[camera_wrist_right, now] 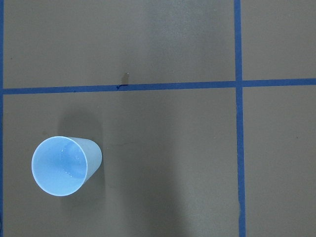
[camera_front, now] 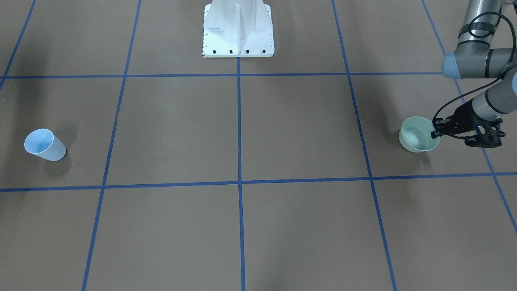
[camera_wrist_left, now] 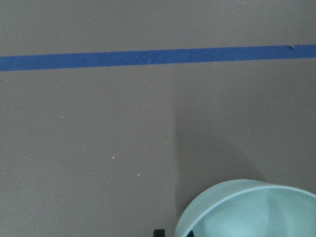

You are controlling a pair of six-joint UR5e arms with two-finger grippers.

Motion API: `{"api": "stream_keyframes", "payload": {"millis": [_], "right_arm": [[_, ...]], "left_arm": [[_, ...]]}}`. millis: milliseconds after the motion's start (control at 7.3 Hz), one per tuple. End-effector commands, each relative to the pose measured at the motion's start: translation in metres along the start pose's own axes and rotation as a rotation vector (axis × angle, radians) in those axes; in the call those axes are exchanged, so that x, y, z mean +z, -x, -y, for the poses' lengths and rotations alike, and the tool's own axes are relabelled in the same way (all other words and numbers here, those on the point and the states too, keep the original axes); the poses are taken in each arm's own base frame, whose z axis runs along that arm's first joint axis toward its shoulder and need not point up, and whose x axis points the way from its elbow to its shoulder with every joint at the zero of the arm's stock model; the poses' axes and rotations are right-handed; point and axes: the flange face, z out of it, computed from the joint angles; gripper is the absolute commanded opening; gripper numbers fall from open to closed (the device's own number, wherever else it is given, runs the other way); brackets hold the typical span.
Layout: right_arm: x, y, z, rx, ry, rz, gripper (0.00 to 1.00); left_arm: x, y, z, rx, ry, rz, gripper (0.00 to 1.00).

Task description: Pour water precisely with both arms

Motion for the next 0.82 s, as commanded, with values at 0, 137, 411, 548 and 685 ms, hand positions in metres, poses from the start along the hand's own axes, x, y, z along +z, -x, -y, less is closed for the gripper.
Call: {"api": "stream_keyframes", "payload": {"millis": [0,137,411,548,685], "right_arm": [[-0.001,0.001,0.001,-0.007,-0.002,0.003,1.0],[0.0,0.0,0.001,-0.009,-0.001,-0.001,1.0],[0.001,0.002,0.001,-0.015,0.002,-0.002,1.0],[0.002,0.001,0.001,-0.014,0.004,-0.002,1.0],[0.002,0.001,0.001,-0.014,0.004,-0.002,1.0]], "left_arm": [[-0.046,-0.114,0.045,-0.103,0.01,-0.179,0.0],[-0.052,-0.186,0.059,-0.145,0.017,-0.22,0.0],[-0.007,-0.333,0.056,-0.152,0.024,-0.221,0.0],[0.008,-0.395,0.059,-0.154,-0.005,-0.22,0.0],[0.035,-0.461,0.057,-0.17,-0.019,-0.205,0.0]]}}
